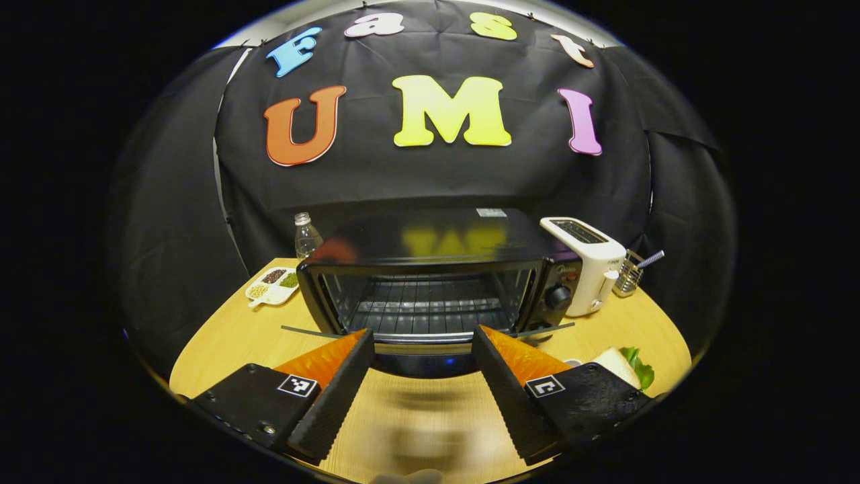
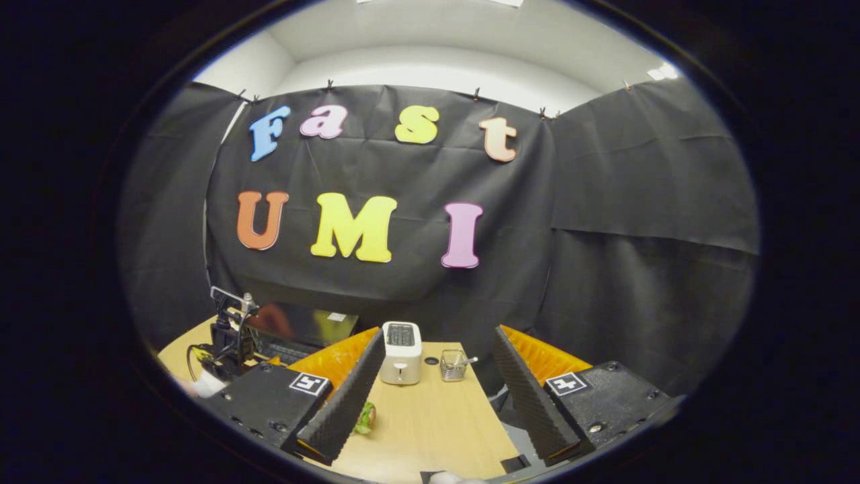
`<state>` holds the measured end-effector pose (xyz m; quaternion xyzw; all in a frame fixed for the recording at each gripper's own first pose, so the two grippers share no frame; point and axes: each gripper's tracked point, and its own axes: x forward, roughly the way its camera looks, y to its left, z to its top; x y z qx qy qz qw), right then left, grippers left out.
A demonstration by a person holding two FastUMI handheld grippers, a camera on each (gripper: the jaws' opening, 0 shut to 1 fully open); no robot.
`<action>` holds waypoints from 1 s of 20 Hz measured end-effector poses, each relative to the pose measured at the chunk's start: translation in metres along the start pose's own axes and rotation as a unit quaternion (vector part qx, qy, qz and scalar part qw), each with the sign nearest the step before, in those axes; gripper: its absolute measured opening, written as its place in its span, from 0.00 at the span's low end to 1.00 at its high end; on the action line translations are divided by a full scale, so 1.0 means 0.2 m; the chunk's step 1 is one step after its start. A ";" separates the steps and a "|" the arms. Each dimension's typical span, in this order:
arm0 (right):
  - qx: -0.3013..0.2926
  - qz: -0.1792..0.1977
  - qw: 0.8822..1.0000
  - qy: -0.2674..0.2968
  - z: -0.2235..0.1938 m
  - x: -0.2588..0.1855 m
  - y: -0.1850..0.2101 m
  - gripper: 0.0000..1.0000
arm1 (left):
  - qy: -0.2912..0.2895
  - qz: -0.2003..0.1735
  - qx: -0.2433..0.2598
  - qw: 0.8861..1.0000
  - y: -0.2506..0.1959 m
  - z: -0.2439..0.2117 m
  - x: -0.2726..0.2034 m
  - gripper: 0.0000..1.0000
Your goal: Open the electric oven with the left hand, put the food in, and close the electric oven.
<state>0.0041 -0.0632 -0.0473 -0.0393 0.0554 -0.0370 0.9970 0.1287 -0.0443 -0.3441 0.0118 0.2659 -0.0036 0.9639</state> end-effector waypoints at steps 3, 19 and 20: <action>0.000 0.002 1.000 0.001 -0.01 -0.02 0.01 1.00 | 0.019 -0.007 0.000 1.000 -0.01 -0.11 -0.06 0.96; -0.009 -0.001 1.000 0.025 -0.14 -0.07 0.01 1.00 | 0.132 -0.021 -0.001 0.991 -0.05 -0.69 -0.07 0.95; -0.010 -0.002 1.000 0.027 -0.15 -0.07 0.00 1.00 | 0.142 -0.022 0.001 0.990 -0.05 -0.72 -0.06 0.94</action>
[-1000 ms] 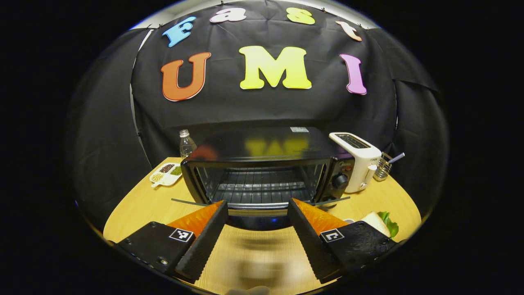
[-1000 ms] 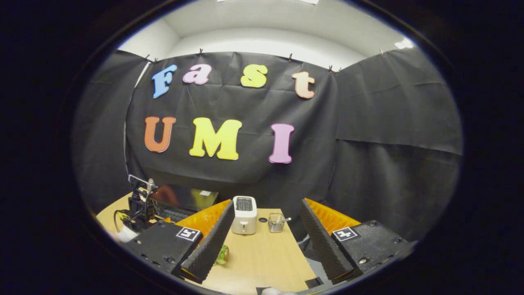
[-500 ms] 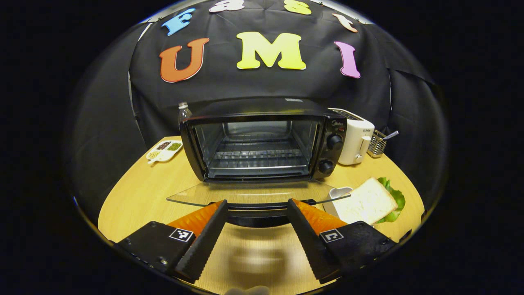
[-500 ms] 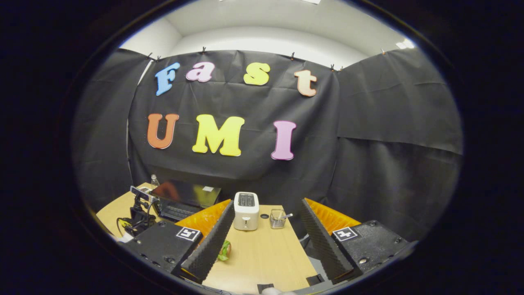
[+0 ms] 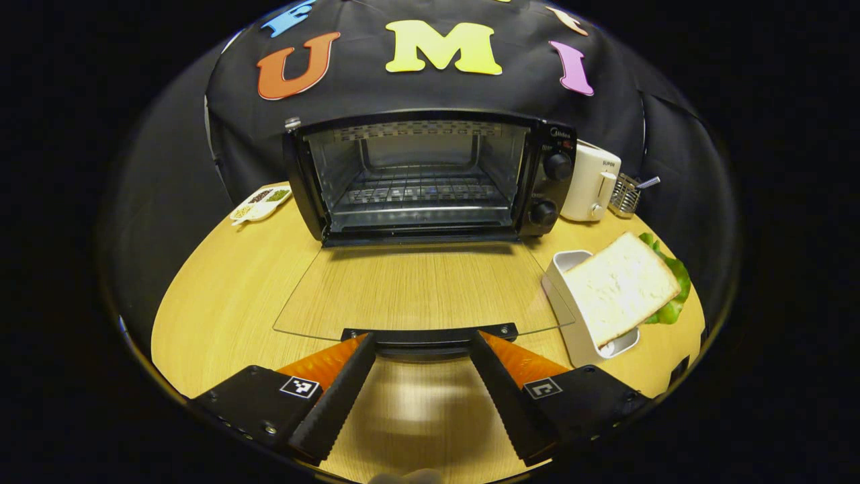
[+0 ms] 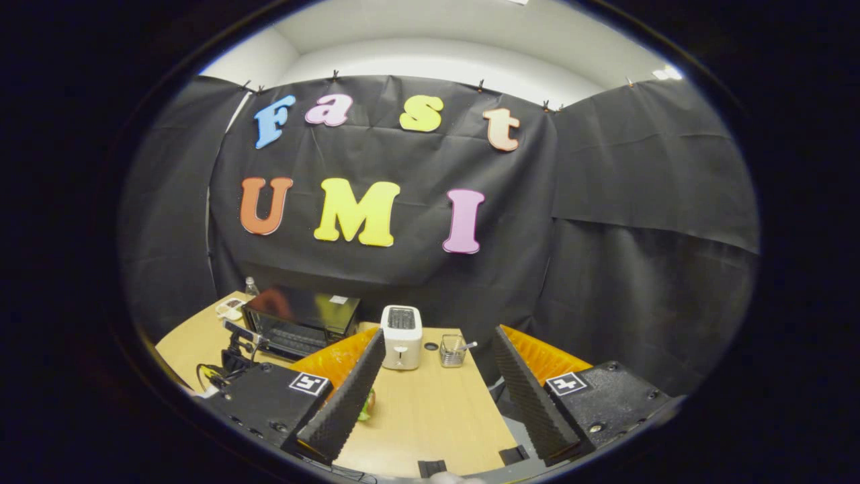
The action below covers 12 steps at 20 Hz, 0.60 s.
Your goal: Open the electric oven with the left hand, put the food in, and close the electric oven.
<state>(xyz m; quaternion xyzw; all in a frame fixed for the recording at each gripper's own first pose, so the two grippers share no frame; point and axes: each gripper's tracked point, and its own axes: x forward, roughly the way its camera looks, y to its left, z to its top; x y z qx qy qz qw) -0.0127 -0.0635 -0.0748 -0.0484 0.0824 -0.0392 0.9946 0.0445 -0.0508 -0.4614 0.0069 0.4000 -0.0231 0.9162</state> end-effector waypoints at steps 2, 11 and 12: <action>-0.002 -0.001 1.000 0.004 -0.02 0.00 -0.01 0.95 | 0.007 -0.003 -0.001 1.000 -0.01 -0.03 0.02 0.94; 0.009 0.000 1.000 0.011 -0.03 0.04 -0.02 0.96 | -0.017 0.009 0.009 1.000 0.03 0.02 -0.04 0.96; 0.009 0.000 1.000 0.009 -0.03 0.04 -0.01 1.00 | -0.030 0.008 0.010 0.999 0.03 0.05 -0.06 0.96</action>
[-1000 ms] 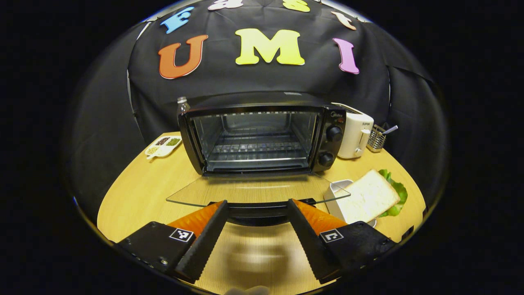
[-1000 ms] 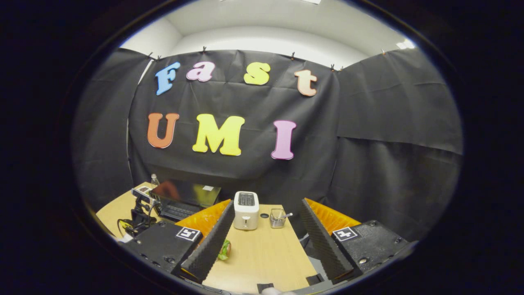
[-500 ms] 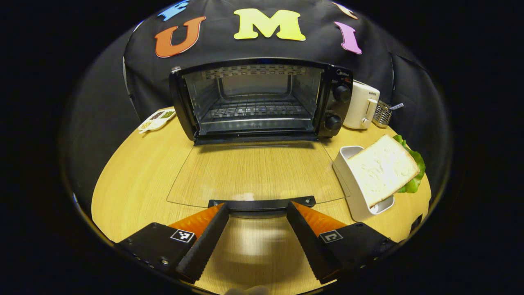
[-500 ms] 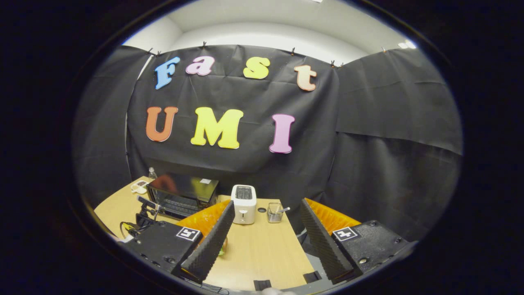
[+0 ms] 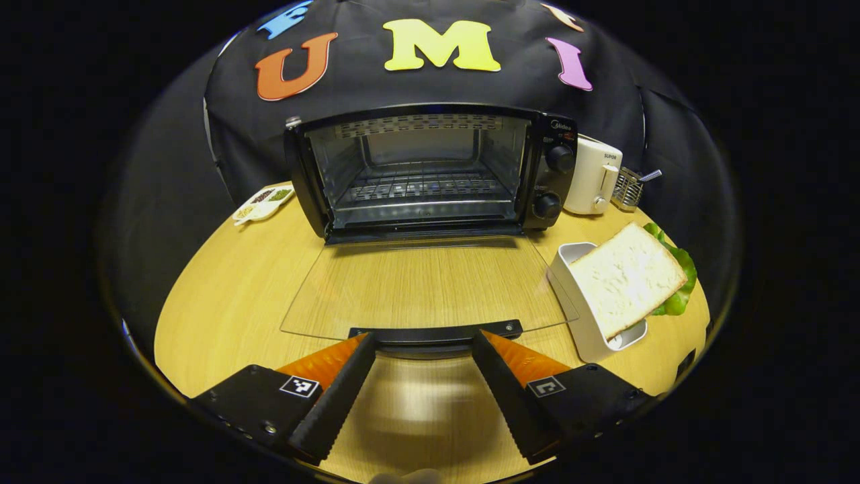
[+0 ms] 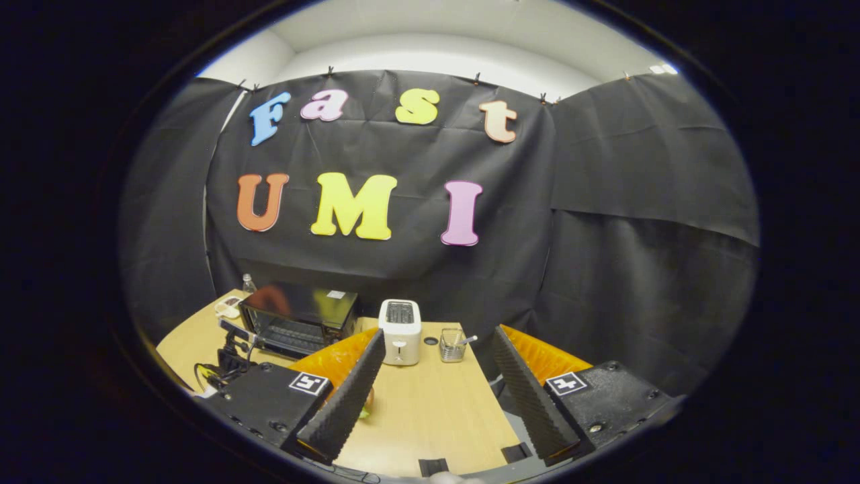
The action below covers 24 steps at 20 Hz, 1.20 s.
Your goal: Open the electric oven with the left hand, put the food in, and close the electric oven.
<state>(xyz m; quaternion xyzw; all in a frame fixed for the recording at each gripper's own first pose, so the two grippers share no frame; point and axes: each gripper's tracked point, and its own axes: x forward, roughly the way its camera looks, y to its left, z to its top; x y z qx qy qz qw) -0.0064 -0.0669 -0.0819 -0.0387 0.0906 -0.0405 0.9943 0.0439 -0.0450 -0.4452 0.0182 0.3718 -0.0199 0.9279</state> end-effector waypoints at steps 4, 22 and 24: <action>-0.001 0.002 1.000 -0.004 0.00 0.01 0.02 0.95 | -0.051 -0.003 -0.001 0.999 0.02 0.16 -0.17 0.96; -0.006 0.076 0.990 0.122 -0.67 0.25 0.42 0.96 | -0.296 0.004 -0.026 0.955 0.31 0.91 -1.41 0.95; -0.001 0.095 0.984 0.148 -0.79 0.31 0.48 0.96 | -0.311 0.010 -0.024 0.950 0.33 0.95 -1.49 0.95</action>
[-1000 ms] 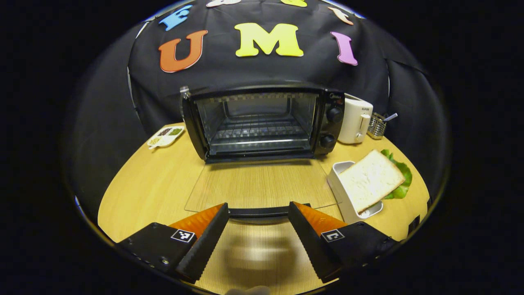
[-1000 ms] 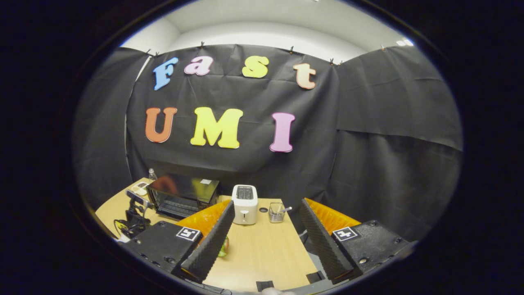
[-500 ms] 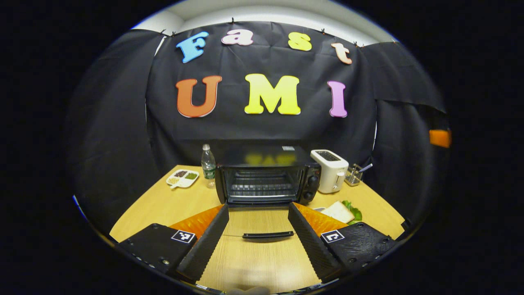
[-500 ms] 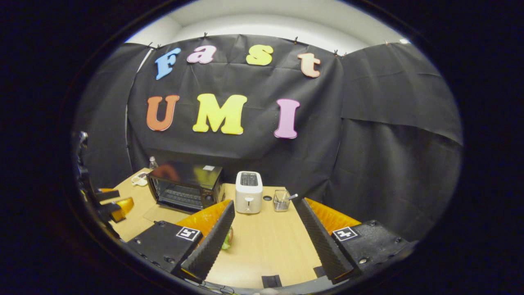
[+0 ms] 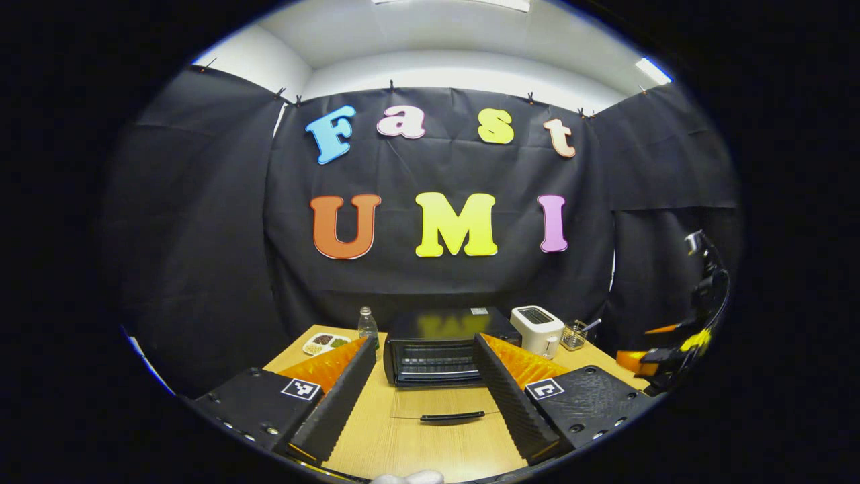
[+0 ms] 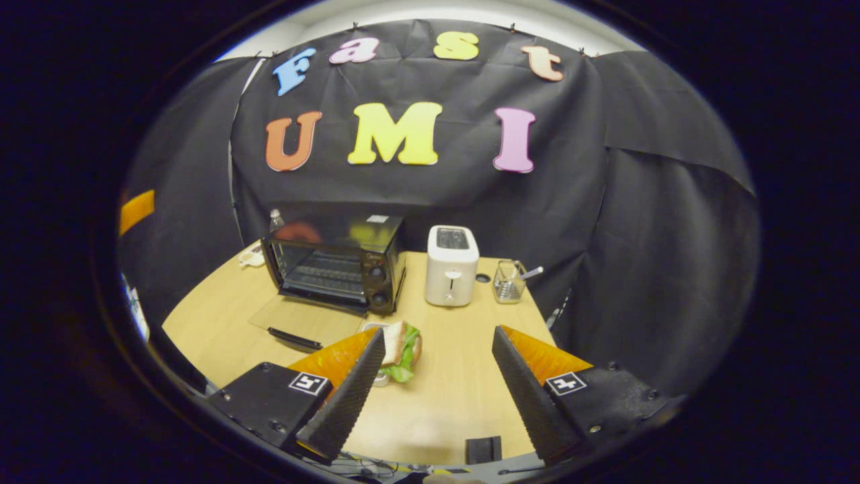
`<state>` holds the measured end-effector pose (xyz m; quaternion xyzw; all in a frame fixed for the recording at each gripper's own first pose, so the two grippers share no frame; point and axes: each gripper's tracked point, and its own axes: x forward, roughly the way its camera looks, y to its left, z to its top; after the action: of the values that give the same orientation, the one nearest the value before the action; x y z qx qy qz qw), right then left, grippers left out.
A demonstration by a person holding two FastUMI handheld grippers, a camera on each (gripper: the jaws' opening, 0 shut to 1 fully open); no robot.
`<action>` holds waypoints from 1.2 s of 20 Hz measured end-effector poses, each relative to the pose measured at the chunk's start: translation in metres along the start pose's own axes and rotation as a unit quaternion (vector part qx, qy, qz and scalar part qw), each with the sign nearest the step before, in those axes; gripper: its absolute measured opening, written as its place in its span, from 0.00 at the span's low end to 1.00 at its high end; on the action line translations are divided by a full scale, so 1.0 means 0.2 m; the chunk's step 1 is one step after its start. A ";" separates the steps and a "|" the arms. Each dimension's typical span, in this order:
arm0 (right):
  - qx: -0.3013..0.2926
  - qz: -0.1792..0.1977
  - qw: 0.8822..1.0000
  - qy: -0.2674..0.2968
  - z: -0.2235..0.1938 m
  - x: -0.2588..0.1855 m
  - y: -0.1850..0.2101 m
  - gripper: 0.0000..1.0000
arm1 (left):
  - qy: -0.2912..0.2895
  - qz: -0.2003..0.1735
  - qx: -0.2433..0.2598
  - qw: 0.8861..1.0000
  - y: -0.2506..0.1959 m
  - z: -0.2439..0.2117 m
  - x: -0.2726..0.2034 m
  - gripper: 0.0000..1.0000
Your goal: Open the electric oven with the left hand, put the food in, and close the electric oven.
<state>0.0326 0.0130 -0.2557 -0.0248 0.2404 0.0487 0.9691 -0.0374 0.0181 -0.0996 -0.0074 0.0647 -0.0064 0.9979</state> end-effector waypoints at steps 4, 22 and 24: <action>0.019 0.031 0.998 0.060 -0.21 0.23 0.05 1.00 | -0.021 0.008 -0.002 1.000 0.00 0.12 -0.06 0.95; 0.123 0.185 0.950 0.219 -0.39 0.90 0.22 0.78 | 0.002 0.080 0.007 0.997 0.00 0.16 0.06 0.95; 0.137 0.193 0.944 0.229 -0.40 0.90 0.23 0.62 | 0.003 0.079 0.008 0.997 -0.01 0.16 0.08 0.95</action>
<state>0.1487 0.0668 -0.4111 0.1448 0.4601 0.1948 0.8541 -0.0170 0.0156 -0.0700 0.0055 0.0676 0.0722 0.9951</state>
